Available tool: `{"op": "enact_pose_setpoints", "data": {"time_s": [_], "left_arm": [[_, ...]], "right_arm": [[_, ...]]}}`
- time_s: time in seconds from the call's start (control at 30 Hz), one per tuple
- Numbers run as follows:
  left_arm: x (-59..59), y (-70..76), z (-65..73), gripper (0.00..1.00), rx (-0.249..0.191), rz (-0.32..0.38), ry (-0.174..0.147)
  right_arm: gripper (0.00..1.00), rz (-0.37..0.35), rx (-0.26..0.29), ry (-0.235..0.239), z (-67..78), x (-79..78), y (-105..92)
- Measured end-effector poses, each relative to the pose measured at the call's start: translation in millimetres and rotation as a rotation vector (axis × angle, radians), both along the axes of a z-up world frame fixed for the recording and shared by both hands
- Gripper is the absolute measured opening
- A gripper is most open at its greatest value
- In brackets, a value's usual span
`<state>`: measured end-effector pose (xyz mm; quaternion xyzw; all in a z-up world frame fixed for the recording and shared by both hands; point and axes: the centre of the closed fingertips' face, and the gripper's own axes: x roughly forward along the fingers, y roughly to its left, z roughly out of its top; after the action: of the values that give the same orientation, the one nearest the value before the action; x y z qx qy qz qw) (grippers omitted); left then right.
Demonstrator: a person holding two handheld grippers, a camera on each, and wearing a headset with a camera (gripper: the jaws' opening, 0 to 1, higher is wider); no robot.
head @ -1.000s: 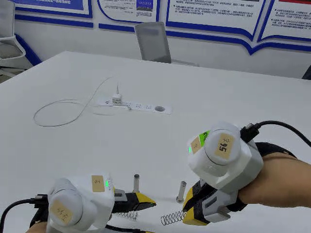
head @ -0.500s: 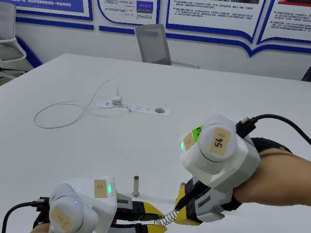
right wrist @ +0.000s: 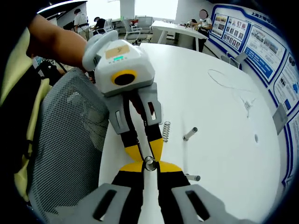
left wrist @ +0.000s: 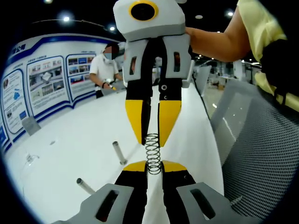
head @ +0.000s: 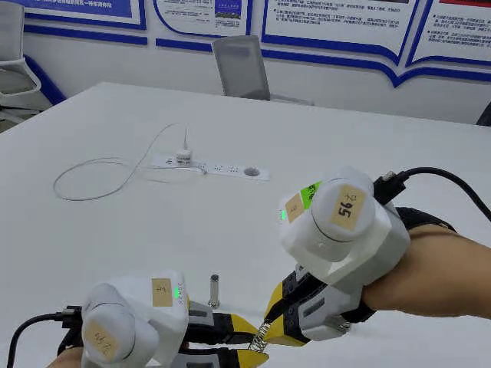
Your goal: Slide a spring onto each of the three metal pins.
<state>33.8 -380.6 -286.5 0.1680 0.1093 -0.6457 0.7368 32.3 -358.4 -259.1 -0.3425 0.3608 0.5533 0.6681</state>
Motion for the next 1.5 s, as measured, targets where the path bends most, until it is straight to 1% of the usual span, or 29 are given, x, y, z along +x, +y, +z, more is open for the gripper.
{"op": "enact_pose_setpoints", "data": {"time_s": [0.2,0.33,0.4,0.5,0.6,0.77,1.0,1.2,1.3,1.5], "left_arm": [[0.6,-1.2,0.8,0.12,-0.007,0.002,-0.001],[1.7,-1.1,0.4,0.18,-0.006,0.009,0.008],[2.7,-0.2,0.5,0.20,-0.010,0.016,0.017],[5.0,2.7,0.9,0.24,-0.012,0.032,0.020],[8.0,8.4,4.0,0.27,-0.029,0.060,0.032],[14.7,22.3,6.9,0.33,-0.049,0.114,0.051],[27.5,47.5,9.5,0.40,-0.071,0.203,0.071],[37.0,66.3,12.3,0.46,-0.080,0.265,0.074],[40.9,72.2,13.4,0.48,-0.086,0.288,0.076],[44.8,78.6,13.8,0.52,-0.088,0.316,0.075]], "right_arm": [[0.11,0.008,-0.014,-0.005,-0.2,1.0,-1.3],[0.11,0.009,-0.027,-0.011,-0.4,3.3,-3.2],[0.11,0.008,-0.029,-0.011,0.6,4.6,-3.8],[0.11,0.007,-0.035,-0.016,2.0,6.9,-5.6],[0.11,0.002,-0.044,-0.021,3.7,10.4,-9.6],[0.11,-0.012,-0.054,-0.035,9.6,18.5,-18.1],[0.11,-0.033,-0.076,-0.059,18.1,30.7,-32.3],[0.11,-0.045,-0.102,-0.076,23.6,41.3,-43.8],[0.11,-0.047,-0.113,-0.085,25.9,46.0,-46.7],[0.11,-0.047,-0.128,-0.093,27.8,53.7,-49.7]]}}
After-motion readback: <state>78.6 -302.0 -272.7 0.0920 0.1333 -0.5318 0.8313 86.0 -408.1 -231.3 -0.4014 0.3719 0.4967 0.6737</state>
